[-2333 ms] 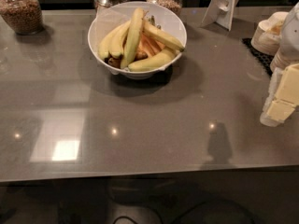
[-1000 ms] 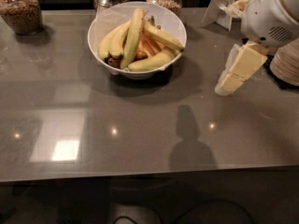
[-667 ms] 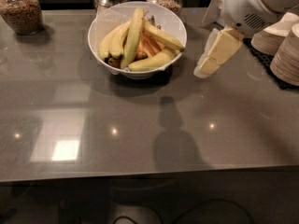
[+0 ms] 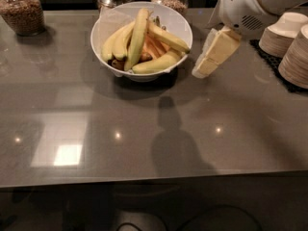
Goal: Pick banana from white bowl
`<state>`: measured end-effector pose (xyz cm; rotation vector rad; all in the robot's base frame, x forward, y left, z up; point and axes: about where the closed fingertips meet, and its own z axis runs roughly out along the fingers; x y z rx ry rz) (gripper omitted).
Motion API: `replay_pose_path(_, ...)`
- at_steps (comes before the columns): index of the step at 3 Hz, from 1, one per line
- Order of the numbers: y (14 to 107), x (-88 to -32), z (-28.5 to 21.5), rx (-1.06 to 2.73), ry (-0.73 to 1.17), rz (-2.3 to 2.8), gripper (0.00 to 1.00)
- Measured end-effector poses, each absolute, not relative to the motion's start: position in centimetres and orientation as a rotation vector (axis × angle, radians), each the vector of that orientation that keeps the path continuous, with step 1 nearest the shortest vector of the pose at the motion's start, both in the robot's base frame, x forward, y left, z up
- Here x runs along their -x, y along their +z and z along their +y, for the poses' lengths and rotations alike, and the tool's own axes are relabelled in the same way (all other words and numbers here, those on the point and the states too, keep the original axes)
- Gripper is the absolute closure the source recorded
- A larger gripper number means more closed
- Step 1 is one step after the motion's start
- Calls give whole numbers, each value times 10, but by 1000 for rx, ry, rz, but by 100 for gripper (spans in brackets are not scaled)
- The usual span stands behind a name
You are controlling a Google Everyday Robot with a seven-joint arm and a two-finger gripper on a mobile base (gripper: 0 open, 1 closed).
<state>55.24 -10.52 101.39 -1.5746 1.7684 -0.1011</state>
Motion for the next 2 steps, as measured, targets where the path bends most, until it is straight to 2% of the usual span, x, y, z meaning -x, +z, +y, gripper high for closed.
replay_pose_path(1,1011,-578,-72,1565,-78,1691,0)
replay_pose_path(2,1007,-608,-34,1561,-69,1610,6)
